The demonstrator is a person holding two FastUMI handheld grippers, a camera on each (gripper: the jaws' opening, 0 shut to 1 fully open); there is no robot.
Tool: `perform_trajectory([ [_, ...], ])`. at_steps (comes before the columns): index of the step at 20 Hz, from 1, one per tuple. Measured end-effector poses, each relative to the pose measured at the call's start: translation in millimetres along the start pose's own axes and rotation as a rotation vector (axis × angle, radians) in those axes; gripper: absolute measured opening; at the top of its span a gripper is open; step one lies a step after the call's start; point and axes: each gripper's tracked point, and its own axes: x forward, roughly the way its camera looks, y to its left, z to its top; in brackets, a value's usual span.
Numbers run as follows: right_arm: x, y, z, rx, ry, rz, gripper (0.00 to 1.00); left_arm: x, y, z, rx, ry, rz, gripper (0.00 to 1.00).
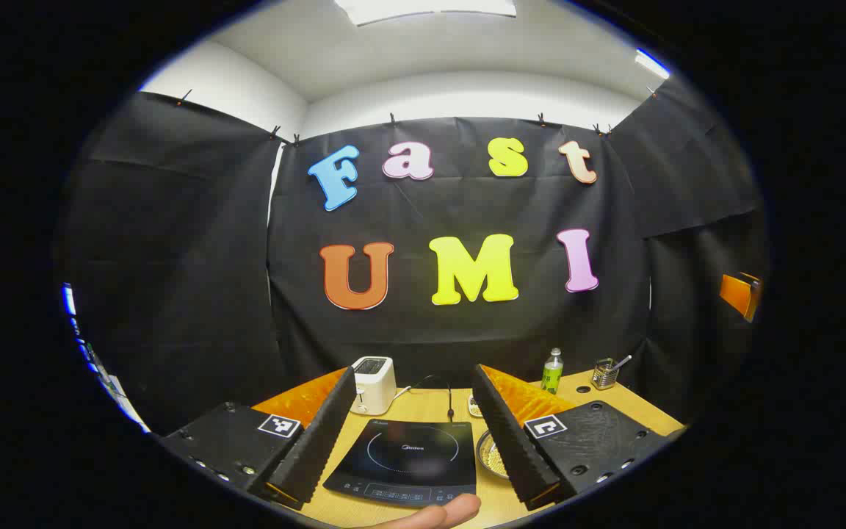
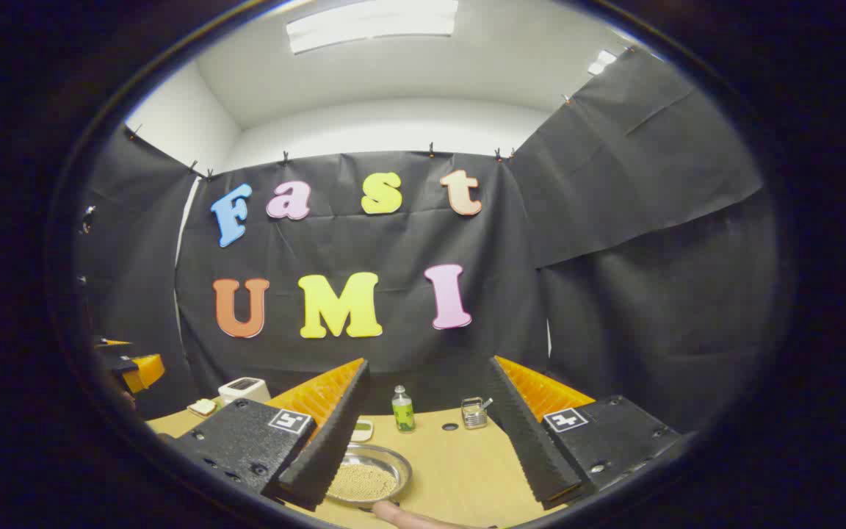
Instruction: First push the handle of the pot to place it horizontally, then grasp the pot with both hands and set it on the induction cooktop.
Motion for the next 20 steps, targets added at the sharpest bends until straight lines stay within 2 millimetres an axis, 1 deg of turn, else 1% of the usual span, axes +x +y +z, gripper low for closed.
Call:
perform_trajectory([
  [2,1,-3,-2,-0.007,0.006,0.001,0.96,-1,4,2,-0.001,-0.004,0.005,0.95],
  [5,0,-2,-4,-0.001,0.017,0.001,0.96,-4,8,-2,-0.015,0.001,0.008,0.94],
  [8,1,-3,-8,-0.018,0.028,0.004,0.96,-6,13,-2,-0.012,-0.002,0.011,0.94],
  [9,1,-2,-9,-0.027,0.028,0.007,1.0,-6,15,-2,-0.015,-0.002,0.015,0.94],
  [10,1,0,-7,-0.031,0.023,0.008,0.96,-7,17,0,-0.02,-0.007,0.016,0.94],
  [12,1,3,-5,-0.033,0.015,0.018,0.96,-8,20,2,-0.026,-0.015,0.014,0.94],
  [14,3,8,-9,-0.032,0.018,0.033,0.96,-8,23,3,-0.03,-0.021,0.015,0.94],
  [16,6,11,-18,-0.037,0.038,0.044,0.96,-8,23,0,-0.029,-0.019,0.012,0.94],
  [20,17,25,-42,-0.059,0.075,0.079,0.96,-10,25,-8,-0.021,-0.008,0.015,0.94],
])
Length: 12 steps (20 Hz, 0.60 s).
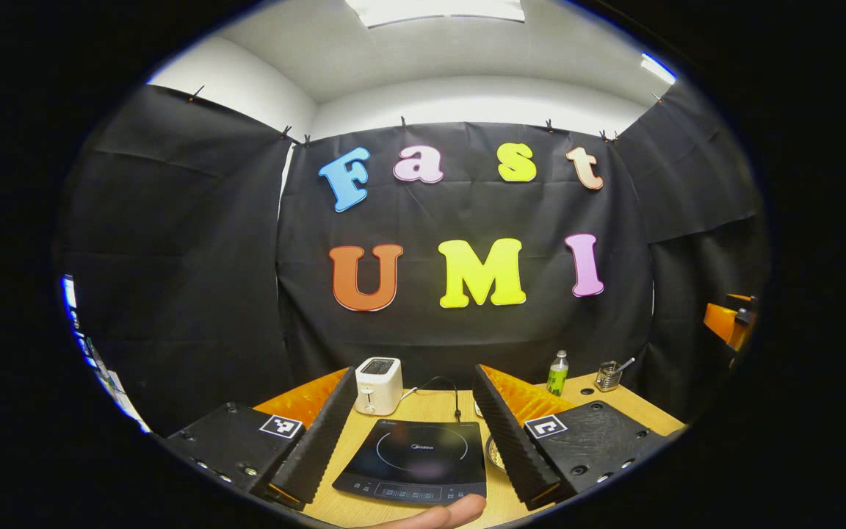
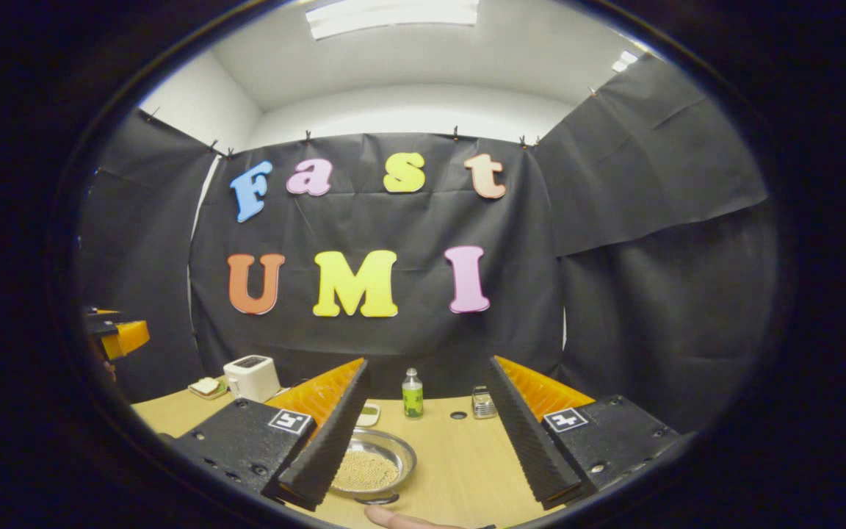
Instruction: First push the handle of the pot to place it horizontally, then grasp the pot with both hands and set it on the induction cooktop.
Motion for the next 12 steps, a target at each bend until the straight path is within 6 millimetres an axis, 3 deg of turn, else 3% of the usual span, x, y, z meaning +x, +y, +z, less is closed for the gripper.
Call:
perform_trajectory([
  [3,8,19,-22,0.017,0.032,0.067,0.96,-1,-2,-7,0.0,0.011,-0.006,0.94],
  [5,12,33,-35,0.028,0.048,0.123,0.87,-1,-1,-12,-0.004,0.018,-0.008,0.94],
  [7,16,42,-52,0.035,0.08,0.153,0.66,-3,2,-13,-0.007,0.019,-0.006,0.94],
  [8,17,46,-62,0.045,0.107,0.165,0.44,-3,2,-14,-0.007,0.019,-0.006,0.94],
  [9,18,50,-73,0.059,0.139,0.176,0.33,-3,3,-15,-0.006,0.019,-0.003,0.94],
  [10,20,54,-82,0.073,0.164,0.184,0.14,-4,5,-17,-0.005,0.018,-0.001,0.94],
  [12,22,60,-100,0.081,0.21,0.202,0.04,-4,8,-20,-0.004,0.021,0.003,0.94],
])
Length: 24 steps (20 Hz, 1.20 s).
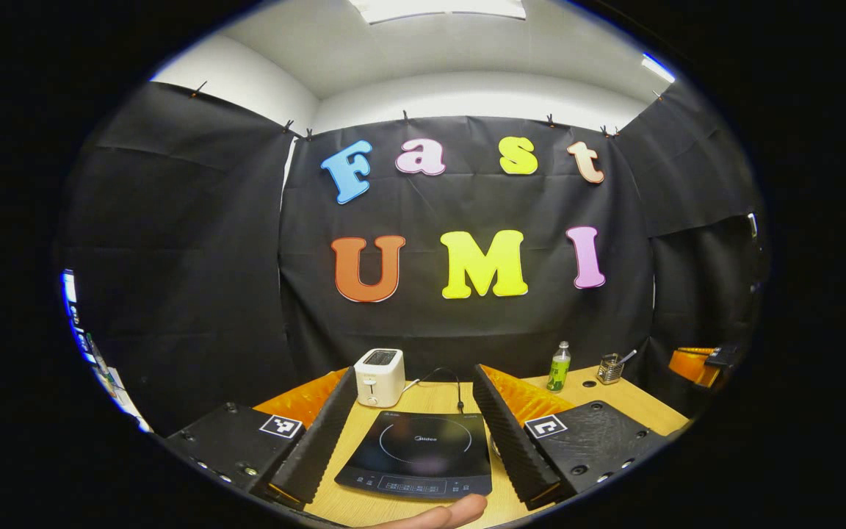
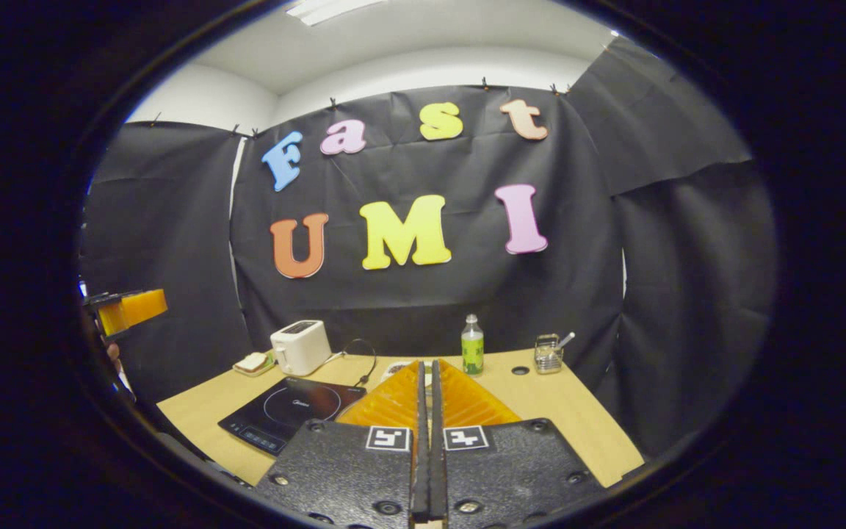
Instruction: First push the handle of the pot to place it horizontally, then grasp the pot with both hands and set it on the induction cooktop.
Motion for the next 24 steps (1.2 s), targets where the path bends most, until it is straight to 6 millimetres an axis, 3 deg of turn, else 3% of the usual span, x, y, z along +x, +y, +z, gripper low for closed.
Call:
perform_trajectory([
  [2,4,1,-17,0.002,0.028,0.005,0.0,-1,2,-3,-0.001,0.005,0.002,0.94],
  [4,9,2,-38,0.005,0.06,0.008,0.04,-1,4,-9,0.003,0.012,0.004,0.94],
  [11,24,16,-128,0.005,0.228,0.043,0.01,2,9,-33,-0.021,0.061,0.025,0.94],
  [16,26,40,-193,-0.015,0.345,0.115,0.01,-3,2,-32,-0.009,0.057,0.022,0.94],
  [22,35,36,-225,-0.007,0.411,0.105,0.04,-9,-9,-24,-0.003,0.036,-0.007,0.94],
  [24,36,30,-228,-0.006,0.418,0.092,0.0,-9,-9,-19,0.0,0.028,-0.004,0.94],
])
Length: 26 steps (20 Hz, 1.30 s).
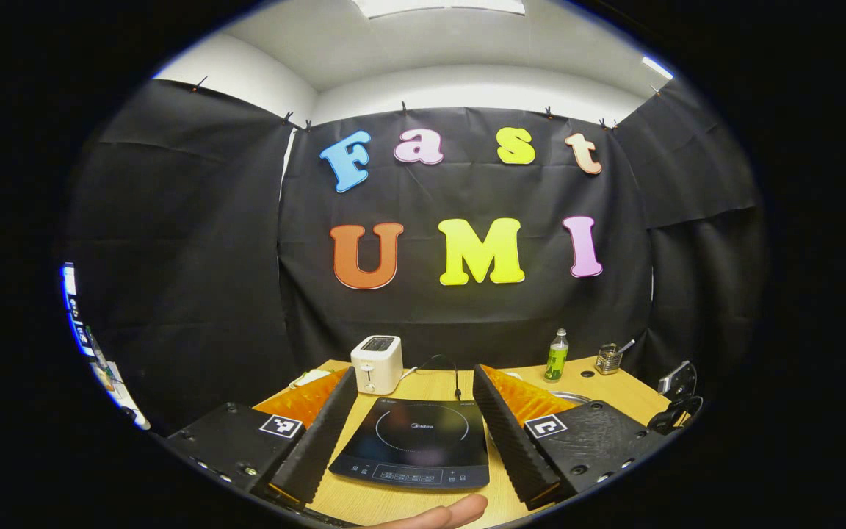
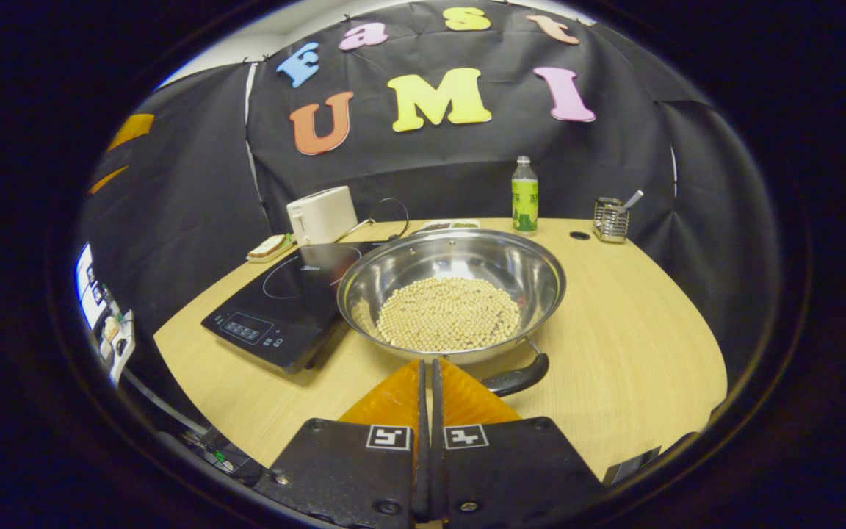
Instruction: First push the handle of the pot to place it horizontally, then grasp the pot with both hands and set it on the induction cooktop.
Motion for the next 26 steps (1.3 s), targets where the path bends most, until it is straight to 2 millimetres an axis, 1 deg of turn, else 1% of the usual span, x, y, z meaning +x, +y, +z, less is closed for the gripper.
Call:
perform_trajectory([
  [2,-2,0,-1,-0.003,-0.001,0.005,0.04,-1,3,3,-0.004,-0.007,0.005,0.94],
  [4,-1,-6,-1,-0.007,-0.001,-0.006,0.04,-2,1,7,-0.008,-0.014,0.003,0.94],
  [6,-1,-16,0,-0.007,-0.001,-0.027,0.04,-5,1,8,-0.008,-0.017,0.003,0.94],
  [12,-1,-38,5,0.009,0.003,-0.074,0.04,-7,-3,8,-0.01,-0.014,-0.005,0.94],
  [13,-1,-41,5,0.005,0.004,-0.081,0.0,-8,-4,7,-0.012,-0.011,-0.011,0.94],
  [14,-1,-44,6,0.003,0.004,-0.089,0.0,-9,-5,7,-0.014,-0.01,-0.015,0.94],
  [15,0,-47,6,0.004,0.004,-0.095,0.04,-9,-4,8,-0.012,-0.014,-0.013,0.94],
  [19,3,-61,10,0.022,0.004,-0.119,0.04,-13,-5,10,0.002,-0.024,-0.012,0.94],
  [23,5,-73,14,0.017,0.009,-0.155,0.04,-14,-2,9,0.007,-0.027,0.008,0.94],
  [24,7,-76,15,0.019,0.01,-0.163,0.04,-16,-3,10,0.005,-0.031,0.01,0.94],
  [25,7,-79,17,0.018,0.01,-0.171,0.0,-16,-4,10,0.001,-0.033,0.009,0.94],
  [26,8,-83,18,0.014,0.011,-0.18,0.0,-15,-5,10,-0.002,-0.034,0.004,0.94],
])
